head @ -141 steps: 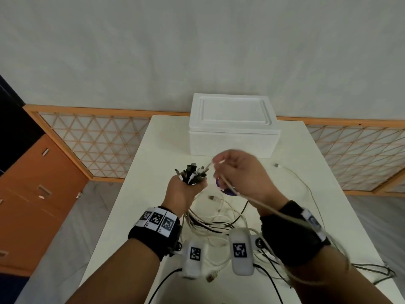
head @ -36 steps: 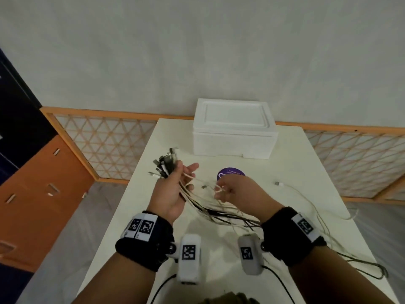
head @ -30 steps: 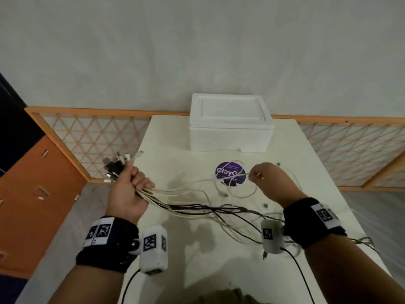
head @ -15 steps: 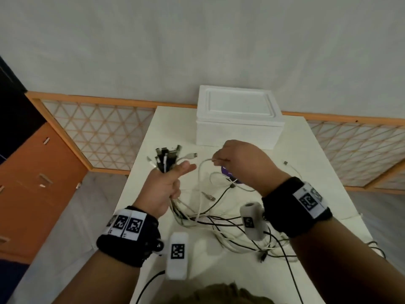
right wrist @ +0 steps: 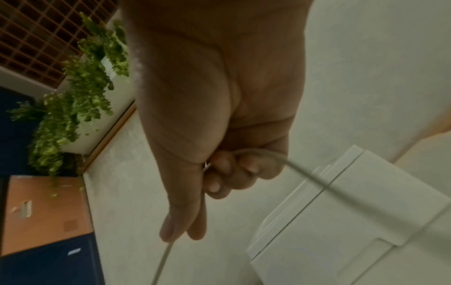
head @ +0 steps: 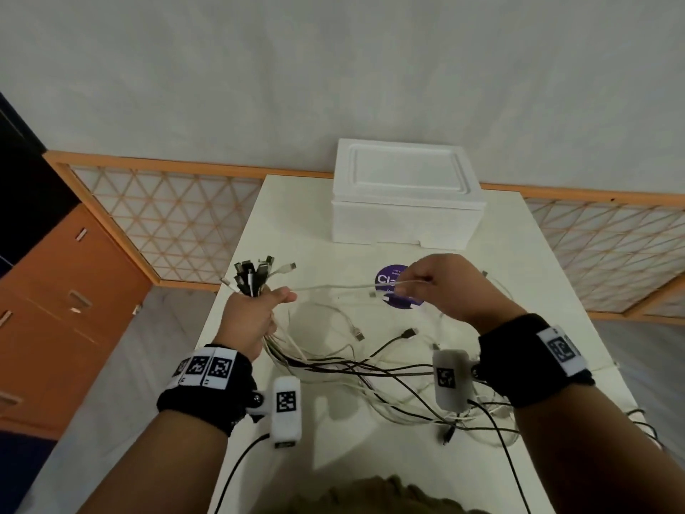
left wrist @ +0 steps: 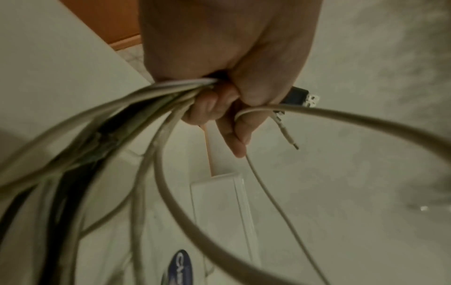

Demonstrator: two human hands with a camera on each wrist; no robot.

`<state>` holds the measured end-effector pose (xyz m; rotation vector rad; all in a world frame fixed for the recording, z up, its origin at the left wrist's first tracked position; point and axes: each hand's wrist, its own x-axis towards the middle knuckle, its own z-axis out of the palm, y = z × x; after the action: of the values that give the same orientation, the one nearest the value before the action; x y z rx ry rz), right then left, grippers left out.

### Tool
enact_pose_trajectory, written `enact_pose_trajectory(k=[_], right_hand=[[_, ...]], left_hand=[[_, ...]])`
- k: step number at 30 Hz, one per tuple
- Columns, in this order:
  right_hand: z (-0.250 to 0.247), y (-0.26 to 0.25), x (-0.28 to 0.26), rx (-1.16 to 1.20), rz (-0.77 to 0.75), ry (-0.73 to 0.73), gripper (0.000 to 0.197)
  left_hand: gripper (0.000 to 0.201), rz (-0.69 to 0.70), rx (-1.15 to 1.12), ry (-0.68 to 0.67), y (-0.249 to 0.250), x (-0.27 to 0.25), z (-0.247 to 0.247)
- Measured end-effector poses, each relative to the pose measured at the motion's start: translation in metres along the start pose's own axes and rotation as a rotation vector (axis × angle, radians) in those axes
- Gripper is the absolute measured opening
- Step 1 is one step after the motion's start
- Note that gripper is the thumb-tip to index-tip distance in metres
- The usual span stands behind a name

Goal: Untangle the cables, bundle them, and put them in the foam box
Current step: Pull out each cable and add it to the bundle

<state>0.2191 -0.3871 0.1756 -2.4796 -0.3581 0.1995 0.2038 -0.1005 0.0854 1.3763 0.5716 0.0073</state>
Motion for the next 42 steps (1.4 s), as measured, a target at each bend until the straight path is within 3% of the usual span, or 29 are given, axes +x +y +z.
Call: enact_pose_trajectory(k=[5,9,17,20,23,26,28,30,32,34,36,39,42], right_hand=[[-0.009,0.029,-0.009,0.009,0.076,0.097,0.011],[-0.002,0.040,-0.013,-0.040,0.081,0.110,0.012],[-0.006,0.055,-0.019,-0.088,0.182,0.299,0.019],[-0.004,0.062,-0.014,-0.122,0.254,0.269,0.021],[0.004,0.059,-0.009,-0.079,0.311,0.268,0.048],[0.016,0.031,-0.009,-0.042,0.204,0.251,0.065],[0.028,0.003,-0.011,-0.019,0.004,0.192,0.068],[0.045,-0.020,-0.013,-0.098,-0.241,0.038,0.078],[0.066,-0.034,-0.013,-0.207,-0.370,-0.103,0.082],[0.084,-0.039,-0.012,-0.258,-0.369,-0.150,0.070],[0.093,-0.039,-0.012,-0.255,-0.366,-0.093,0.052],[0.096,-0.036,-0.012,-0.221,-0.398,-0.029,0.033],[0.094,-0.036,-0.013,-0.230,-0.394,-0.109,0.026]], left_hand=[[0.021,-0.063,-0.054,0.123,-0.005,0.011,-0.010],[0.026,-0.054,-0.063,0.122,-0.006,0.007,-0.007],[0.013,-0.079,-0.266,-0.026,0.004,-0.005,-0.017],[0.007,-0.103,-0.329,-0.096,0.004,-0.010,-0.022],[0.022,-0.154,-0.356,-0.149,0.006,-0.018,-0.018],[0.037,-0.187,-0.407,-0.177,0.010,-0.027,-0.007],[0.035,-0.195,-0.449,-0.204,0.012,-0.033,0.003],[0.031,-0.186,-0.475,-0.245,0.015,-0.040,0.014],[0.027,-0.163,-0.489,-0.278,0.017,-0.047,0.024],[0.019,-0.135,-0.486,-0.303,0.019,-0.052,0.028],[0.014,-0.106,-0.456,-0.330,0.019,-0.055,0.028],[0.024,-0.089,-0.462,-0.346,0.015,-0.056,0.023],[0.020,-0.093,-0.499,-0.351,0.012,-0.057,0.022]])
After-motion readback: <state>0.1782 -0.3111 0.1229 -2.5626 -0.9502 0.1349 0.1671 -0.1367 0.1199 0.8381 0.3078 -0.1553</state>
